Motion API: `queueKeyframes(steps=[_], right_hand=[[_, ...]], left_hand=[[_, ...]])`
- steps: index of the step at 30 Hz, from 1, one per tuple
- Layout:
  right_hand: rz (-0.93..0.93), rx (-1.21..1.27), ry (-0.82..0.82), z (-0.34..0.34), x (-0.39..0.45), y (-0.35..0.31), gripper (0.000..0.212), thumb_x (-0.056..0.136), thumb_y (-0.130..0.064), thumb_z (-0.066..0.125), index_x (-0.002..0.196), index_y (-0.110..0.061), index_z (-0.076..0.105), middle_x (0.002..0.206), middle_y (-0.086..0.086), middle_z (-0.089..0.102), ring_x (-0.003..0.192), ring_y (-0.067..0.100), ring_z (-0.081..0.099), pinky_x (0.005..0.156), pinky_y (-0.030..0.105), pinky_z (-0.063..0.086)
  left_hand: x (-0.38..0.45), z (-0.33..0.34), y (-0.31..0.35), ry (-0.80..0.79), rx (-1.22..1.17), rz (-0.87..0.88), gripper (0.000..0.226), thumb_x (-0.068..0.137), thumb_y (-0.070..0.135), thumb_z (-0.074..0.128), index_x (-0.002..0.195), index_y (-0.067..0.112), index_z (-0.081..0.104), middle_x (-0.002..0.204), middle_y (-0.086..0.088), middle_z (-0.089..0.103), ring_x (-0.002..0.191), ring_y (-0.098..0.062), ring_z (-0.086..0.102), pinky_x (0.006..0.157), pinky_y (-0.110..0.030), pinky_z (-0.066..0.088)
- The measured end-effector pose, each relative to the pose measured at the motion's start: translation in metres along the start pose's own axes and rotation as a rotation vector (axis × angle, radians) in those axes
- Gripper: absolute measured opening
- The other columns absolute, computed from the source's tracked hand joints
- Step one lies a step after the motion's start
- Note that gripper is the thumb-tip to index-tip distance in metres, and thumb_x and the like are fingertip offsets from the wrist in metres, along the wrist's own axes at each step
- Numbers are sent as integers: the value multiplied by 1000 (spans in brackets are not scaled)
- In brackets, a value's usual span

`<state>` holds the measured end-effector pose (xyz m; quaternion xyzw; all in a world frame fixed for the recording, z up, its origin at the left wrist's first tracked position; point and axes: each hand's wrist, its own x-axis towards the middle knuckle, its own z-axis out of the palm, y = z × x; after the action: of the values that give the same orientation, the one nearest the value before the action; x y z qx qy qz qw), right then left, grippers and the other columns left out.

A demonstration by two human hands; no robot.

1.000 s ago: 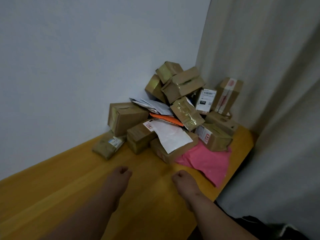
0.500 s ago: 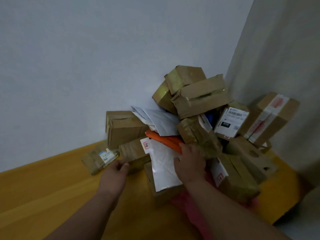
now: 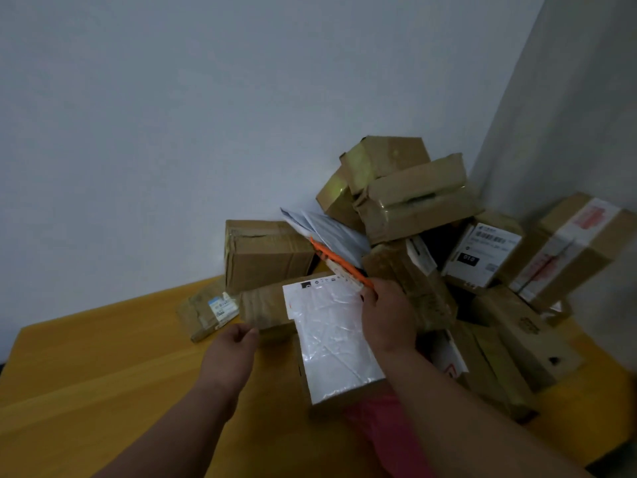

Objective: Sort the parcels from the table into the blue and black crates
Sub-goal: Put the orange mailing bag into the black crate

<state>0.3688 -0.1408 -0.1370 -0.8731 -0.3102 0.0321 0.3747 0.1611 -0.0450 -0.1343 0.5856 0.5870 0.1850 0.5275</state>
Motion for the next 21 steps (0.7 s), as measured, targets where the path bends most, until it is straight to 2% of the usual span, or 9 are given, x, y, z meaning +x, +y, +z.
queueKeyframes(steps=[4,7,9,12,15,16,18,19,21], right_hand=[[45,208,59,-20,-14,-9,24,99,-23,50,113,-14,67,105,1,65,97,17,58,81,31,48],[134,380,95,-36,-26,-19,18,99,-23,52,108,-20,66,96,-7,63,94,12,59,70,18,44],[186,481,128,-47,-35,-26,14,98,-22,53,101,-22,67,88,-12,62,91,12,62,66,15,43],[239,685,186,-59,-55,-43,25,98,-20,55,81,-33,67,83,-17,66,87,5,64,63,19,46],[304,929,122,-66,-77,-62,36,97,-19,55,77,-41,74,83,-12,74,81,7,69,64,28,57],[317,1001,76,-67,-83,-66,36,97,-18,54,79,-41,75,86,-11,75,80,9,71,65,32,59],[347,1105,-11,-68,-95,-73,33,97,-16,54,80,-32,77,90,-3,76,78,13,73,63,36,57],[358,1138,-46,-68,-101,-75,31,97,-16,54,81,-29,78,91,0,76,78,15,74,63,36,57],[364,1179,-88,-66,-114,-79,26,96,-16,54,86,-23,77,95,4,76,82,18,74,66,38,57]], left_hand=[[-9,0,8,-62,-66,56,14,98,30,51,104,24,62,107,-1,62,99,-22,55,88,-39,47],[-18,-7,12,-111,-121,72,11,98,31,52,90,33,59,105,6,60,104,-19,54,98,-43,45],[-24,-15,11,-153,-153,78,11,98,32,52,90,32,58,107,6,59,107,-19,53,101,-45,44],[-33,-31,7,-174,-169,88,10,98,33,52,93,30,61,109,3,61,106,-19,55,99,-44,46],[-43,-49,-1,-192,-187,91,8,97,37,54,97,32,60,114,0,62,106,-19,56,98,-45,47],[-47,-55,-3,-208,-214,87,15,96,40,54,106,31,60,117,0,61,106,-18,56,97,-44,48],[-54,-67,-8,-246,-299,63,42,92,50,56,127,25,53,124,0,59,111,-19,55,96,-43,48],[-57,-73,-10,-266,-329,48,50,90,54,56,132,26,50,125,0,58,114,-19,54,97,-43,47],[-62,-85,-15,-302,-370,35,48,89,55,58,128,28,53,120,2,63,112,-18,57,94,-41,48]])
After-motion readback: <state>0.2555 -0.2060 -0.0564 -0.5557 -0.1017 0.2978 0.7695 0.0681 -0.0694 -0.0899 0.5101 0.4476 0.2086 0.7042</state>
